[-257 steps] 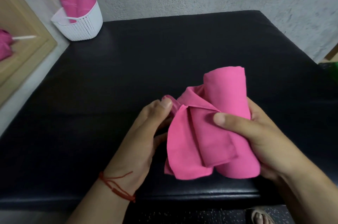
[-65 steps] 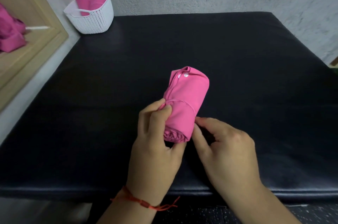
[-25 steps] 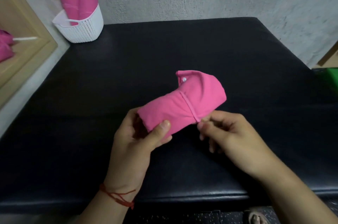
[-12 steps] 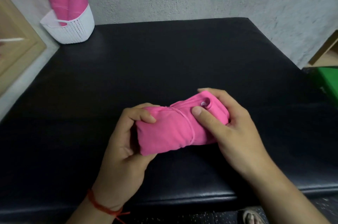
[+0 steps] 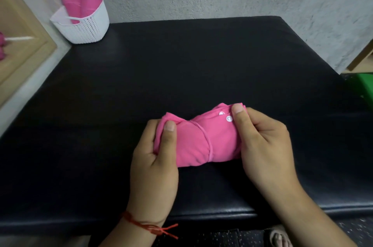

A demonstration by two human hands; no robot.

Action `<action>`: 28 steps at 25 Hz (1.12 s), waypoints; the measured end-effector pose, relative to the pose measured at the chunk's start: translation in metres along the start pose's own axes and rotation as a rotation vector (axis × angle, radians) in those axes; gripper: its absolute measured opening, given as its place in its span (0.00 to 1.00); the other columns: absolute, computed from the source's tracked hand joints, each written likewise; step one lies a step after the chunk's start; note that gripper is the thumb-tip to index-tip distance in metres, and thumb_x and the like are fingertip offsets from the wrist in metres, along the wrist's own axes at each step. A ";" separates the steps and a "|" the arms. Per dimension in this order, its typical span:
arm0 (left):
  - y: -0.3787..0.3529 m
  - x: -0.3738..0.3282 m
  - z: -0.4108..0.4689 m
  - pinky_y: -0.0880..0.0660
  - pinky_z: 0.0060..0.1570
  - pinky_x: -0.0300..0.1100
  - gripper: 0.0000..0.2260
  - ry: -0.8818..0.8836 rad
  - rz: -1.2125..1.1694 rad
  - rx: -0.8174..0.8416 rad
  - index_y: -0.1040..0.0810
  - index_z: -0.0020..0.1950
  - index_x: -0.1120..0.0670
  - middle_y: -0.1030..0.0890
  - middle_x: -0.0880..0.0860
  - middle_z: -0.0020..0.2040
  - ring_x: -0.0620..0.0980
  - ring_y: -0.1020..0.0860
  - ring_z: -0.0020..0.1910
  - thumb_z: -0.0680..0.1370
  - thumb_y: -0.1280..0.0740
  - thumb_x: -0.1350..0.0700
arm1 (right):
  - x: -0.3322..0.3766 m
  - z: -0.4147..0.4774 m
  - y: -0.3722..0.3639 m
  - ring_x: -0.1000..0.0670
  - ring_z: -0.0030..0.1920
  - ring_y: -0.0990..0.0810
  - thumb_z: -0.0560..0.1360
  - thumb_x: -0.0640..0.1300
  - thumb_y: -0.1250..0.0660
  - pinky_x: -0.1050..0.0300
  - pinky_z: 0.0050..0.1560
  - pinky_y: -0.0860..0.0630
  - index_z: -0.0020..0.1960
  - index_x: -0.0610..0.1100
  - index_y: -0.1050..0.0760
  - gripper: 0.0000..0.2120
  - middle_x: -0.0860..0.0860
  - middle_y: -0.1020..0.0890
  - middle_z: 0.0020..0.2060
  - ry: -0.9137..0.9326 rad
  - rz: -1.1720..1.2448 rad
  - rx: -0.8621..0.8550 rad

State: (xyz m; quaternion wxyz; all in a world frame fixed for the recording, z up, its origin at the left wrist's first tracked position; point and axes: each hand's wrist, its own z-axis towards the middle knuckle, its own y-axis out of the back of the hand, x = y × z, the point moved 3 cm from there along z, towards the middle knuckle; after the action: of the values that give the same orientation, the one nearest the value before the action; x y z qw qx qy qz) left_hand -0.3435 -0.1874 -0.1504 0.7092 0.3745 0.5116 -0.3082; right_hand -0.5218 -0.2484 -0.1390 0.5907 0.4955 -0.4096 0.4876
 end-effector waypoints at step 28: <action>0.030 0.002 0.022 0.24 0.54 0.48 0.09 -0.028 -0.446 -0.146 0.20 0.52 0.56 0.16 0.57 0.41 0.57 0.17 0.45 0.77 0.36 0.67 | 0.001 -0.018 -0.036 0.48 0.42 0.22 0.81 0.39 0.32 0.51 0.46 0.27 0.48 0.47 0.13 0.10 0.47 0.15 0.42 -0.353 0.449 0.001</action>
State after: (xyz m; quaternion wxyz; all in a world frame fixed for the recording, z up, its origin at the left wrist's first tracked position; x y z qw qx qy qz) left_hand -0.3072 -0.1900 -0.1411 0.6556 0.1958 0.5928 -0.4247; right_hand -0.4864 -0.2319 -0.1476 0.3871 0.4700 -0.6054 0.5126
